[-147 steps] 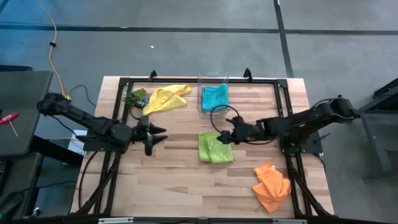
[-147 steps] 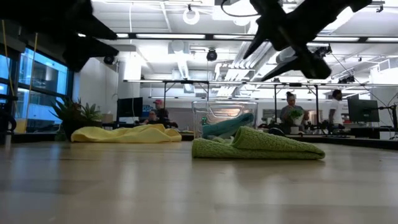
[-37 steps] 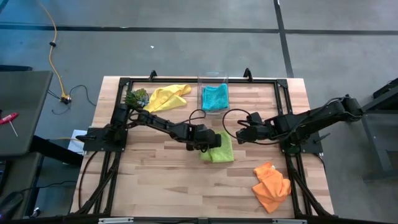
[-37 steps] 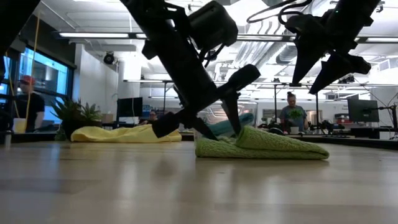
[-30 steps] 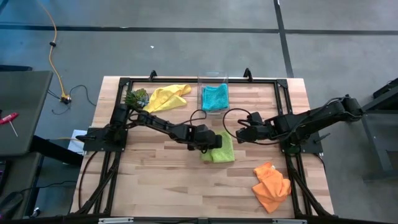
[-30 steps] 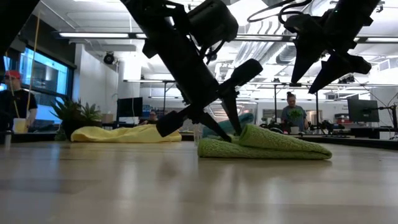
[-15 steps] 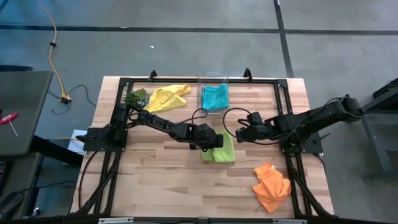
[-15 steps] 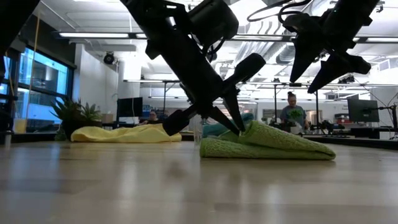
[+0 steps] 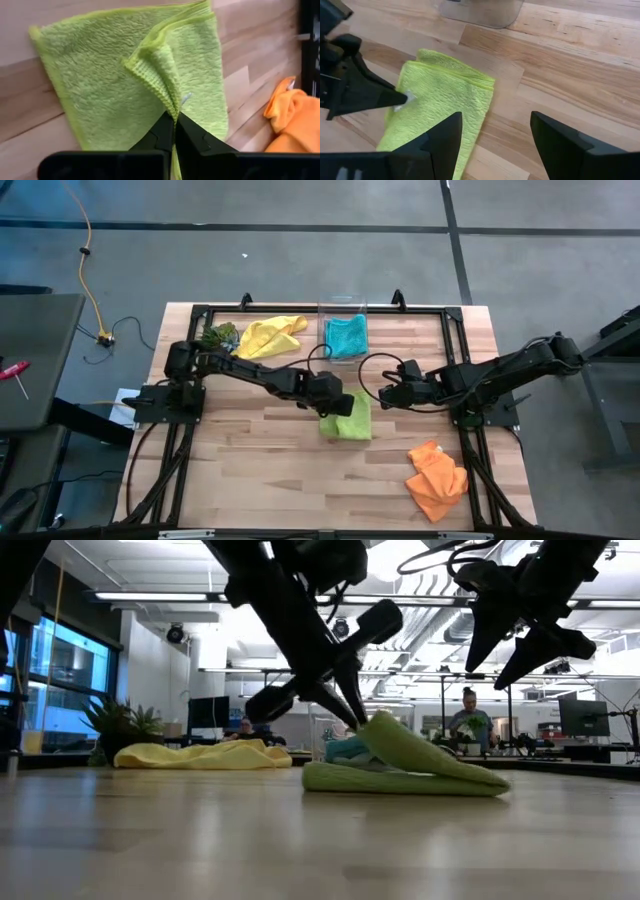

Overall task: Fold microfiber towels
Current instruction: Fold the green microfiber cloth

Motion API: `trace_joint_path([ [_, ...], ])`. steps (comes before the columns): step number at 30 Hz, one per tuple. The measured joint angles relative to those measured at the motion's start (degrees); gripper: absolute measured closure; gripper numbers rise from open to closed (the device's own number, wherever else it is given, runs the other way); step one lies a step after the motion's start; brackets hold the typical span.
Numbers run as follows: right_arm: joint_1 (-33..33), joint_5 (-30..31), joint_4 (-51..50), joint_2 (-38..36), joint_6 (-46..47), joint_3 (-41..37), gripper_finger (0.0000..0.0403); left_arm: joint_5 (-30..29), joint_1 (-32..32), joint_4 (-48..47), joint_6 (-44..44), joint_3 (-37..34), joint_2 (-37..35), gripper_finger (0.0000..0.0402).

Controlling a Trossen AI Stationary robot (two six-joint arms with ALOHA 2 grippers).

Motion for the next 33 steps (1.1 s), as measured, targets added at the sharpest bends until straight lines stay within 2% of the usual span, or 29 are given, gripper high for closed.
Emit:
trace_joint_path([
  [15,0.0,-1.3,-0.3,0.0,0.0,0.0,0.0174,3.2,0.3,-1.9,6.1,0.0,-2.3,0.0401],
  [26,0.0,-3.4,-1.0,0.0,0.0,0.0,0.0174,1.3,2.6,-13.1,16.7,0.0,-4.1,0.0401],
  [33,0.3,-7.0,8.7,3.1,-5.3,0.0,0.0174,-0.2,3.6,-12.0,18.6,0.0,-4.1,0.0401],
])
